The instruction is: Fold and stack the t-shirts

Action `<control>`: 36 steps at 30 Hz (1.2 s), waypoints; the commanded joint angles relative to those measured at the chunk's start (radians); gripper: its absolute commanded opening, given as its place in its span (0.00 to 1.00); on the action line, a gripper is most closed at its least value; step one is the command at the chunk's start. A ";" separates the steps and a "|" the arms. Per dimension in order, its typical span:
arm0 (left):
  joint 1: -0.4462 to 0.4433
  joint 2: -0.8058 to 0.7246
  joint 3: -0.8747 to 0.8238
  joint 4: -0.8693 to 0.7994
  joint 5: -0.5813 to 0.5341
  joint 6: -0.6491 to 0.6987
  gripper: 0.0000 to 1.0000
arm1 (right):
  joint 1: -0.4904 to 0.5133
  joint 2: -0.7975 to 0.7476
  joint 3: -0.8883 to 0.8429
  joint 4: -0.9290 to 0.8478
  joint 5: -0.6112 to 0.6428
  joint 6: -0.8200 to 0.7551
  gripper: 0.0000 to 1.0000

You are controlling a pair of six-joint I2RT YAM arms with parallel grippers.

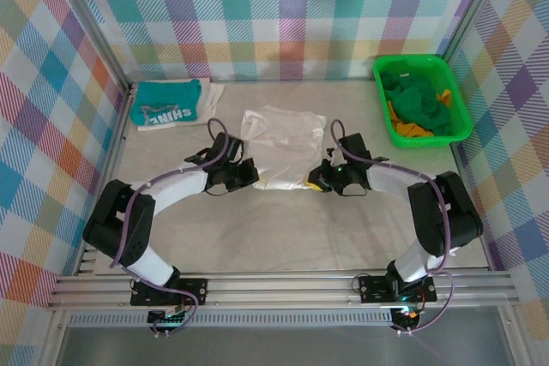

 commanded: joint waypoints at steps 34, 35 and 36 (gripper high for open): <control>0.083 -0.023 0.371 -0.337 -0.115 0.112 0.00 | -0.019 -0.032 0.472 -0.458 0.246 -0.096 0.00; 0.094 0.000 0.386 -0.339 -0.113 0.123 0.00 | -0.028 0.004 0.495 -0.447 0.229 -0.097 0.00; 0.108 0.032 0.402 -0.340 -0.109 0.135 0.00 | -0.035 0.046 0.524 -0.438 0.218 -0.098 0.00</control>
